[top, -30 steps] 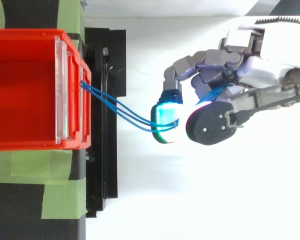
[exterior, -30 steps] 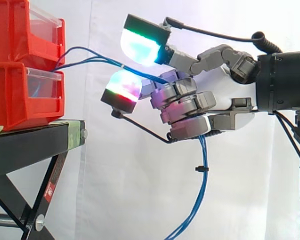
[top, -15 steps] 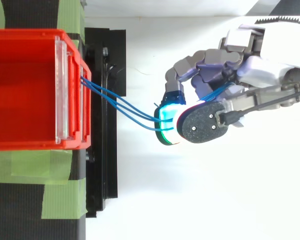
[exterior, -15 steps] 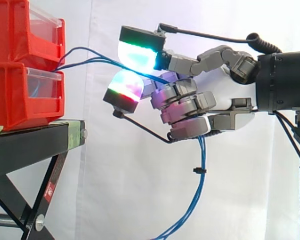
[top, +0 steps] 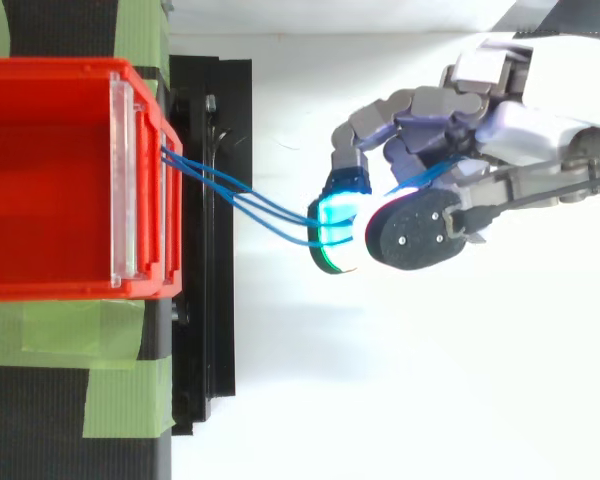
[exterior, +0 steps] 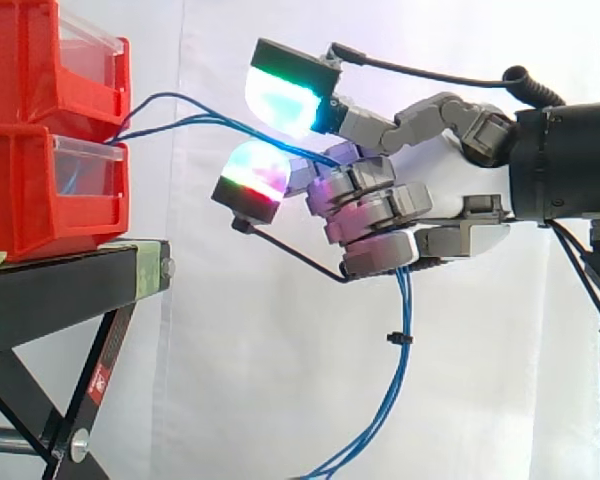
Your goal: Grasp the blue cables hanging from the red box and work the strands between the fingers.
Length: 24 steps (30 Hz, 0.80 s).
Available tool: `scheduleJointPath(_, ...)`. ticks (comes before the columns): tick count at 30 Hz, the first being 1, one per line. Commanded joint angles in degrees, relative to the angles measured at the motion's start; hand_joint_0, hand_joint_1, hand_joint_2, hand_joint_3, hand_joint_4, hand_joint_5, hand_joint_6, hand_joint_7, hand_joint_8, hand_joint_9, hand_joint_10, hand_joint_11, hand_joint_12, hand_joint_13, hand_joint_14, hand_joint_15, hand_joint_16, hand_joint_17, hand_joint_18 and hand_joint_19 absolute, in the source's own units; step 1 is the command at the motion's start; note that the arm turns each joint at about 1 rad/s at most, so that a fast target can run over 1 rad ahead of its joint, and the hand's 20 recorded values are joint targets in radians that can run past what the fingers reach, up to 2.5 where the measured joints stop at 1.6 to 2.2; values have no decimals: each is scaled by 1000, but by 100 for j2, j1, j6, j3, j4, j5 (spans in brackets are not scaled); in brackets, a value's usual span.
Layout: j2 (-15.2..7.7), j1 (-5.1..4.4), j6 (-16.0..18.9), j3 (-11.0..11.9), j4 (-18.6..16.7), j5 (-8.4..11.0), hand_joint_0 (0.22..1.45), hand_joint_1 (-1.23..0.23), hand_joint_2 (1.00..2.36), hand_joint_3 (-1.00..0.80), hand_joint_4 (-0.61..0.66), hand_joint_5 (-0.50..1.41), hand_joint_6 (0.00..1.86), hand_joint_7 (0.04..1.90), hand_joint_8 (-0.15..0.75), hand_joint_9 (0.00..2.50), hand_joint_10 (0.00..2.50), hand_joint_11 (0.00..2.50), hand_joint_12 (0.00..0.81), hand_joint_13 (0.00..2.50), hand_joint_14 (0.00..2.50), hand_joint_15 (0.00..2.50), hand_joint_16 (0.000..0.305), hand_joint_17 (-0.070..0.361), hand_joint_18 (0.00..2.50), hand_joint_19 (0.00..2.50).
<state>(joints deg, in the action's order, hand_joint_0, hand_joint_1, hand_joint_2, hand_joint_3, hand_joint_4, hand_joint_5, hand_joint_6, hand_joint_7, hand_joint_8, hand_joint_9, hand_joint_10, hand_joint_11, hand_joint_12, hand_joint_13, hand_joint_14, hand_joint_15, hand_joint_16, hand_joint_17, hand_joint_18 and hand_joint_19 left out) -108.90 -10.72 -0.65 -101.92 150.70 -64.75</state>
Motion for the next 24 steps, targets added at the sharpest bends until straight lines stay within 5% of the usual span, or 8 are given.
scheduleJointPath(1, 0, 0, 4, 50, -14, 191, 878, -571, 1007, -836, 247, 109, 626, 1159, 376, 674, 2500, 2465, 418, 998, 2500, 1322, 45, 102, 1373, 1281)
scheduleJointPath(9, 0, 9, -67, 226, 38, 200, 921, -615, 1012, -668, 240, 57, 741, 1119, 376, 674, 2500, 2465, 418, 998, 2500, 1322, 45, 102, 1373, 1281)
scheduleJointPath(18, 0, 0, -304, 217, 38, 209, 885, -628, 1008, -805, 253, 30, 792, 1082, 376, 674, 2500, 2465, 418, 998, 2500, 1322, 45, 102, 1373, 1281)
scheduleJointPath(24, 0, -9, -647, 226, 30, 376, 941, -641, 1017, -499, 210, -2, 931, 1069, 376, 674, 2500, 2465, 418, 998, 2500, 1322, 45, 102, 1373, 1281)
